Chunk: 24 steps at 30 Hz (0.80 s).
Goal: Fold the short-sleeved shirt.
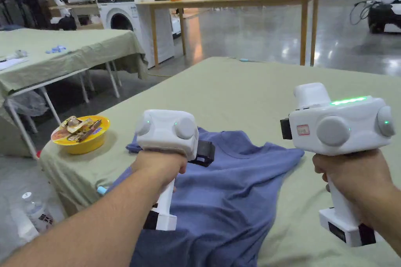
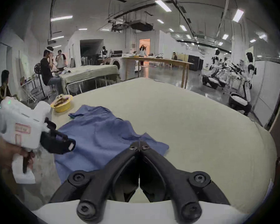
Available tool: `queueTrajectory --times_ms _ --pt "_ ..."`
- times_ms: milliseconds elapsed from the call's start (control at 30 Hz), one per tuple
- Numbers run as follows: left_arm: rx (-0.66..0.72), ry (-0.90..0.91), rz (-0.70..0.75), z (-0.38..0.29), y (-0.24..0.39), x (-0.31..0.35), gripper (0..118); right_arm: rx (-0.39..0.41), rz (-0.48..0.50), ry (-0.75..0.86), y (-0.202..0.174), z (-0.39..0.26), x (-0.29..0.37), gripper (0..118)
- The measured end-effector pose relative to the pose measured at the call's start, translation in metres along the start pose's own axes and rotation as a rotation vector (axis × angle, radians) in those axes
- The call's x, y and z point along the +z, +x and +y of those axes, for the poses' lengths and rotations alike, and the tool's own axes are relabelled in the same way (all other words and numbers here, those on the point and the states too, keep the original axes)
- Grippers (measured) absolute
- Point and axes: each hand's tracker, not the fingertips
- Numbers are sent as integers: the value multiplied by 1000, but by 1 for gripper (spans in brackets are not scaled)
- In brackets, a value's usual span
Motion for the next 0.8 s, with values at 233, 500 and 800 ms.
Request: queueTrajectory --times_ms 233,500,800 --pt "-16 -84 20 3 9 -40 111 0 -33 -70 33 -17 -33 0" --pt "-55 -145 -11 13 18 -75 11 -37 -59 -116 47 -29 -53 0" --pt "42 -52 -66 -2 24 -37 0 -63 -91 -70 67 -19 -27 0"
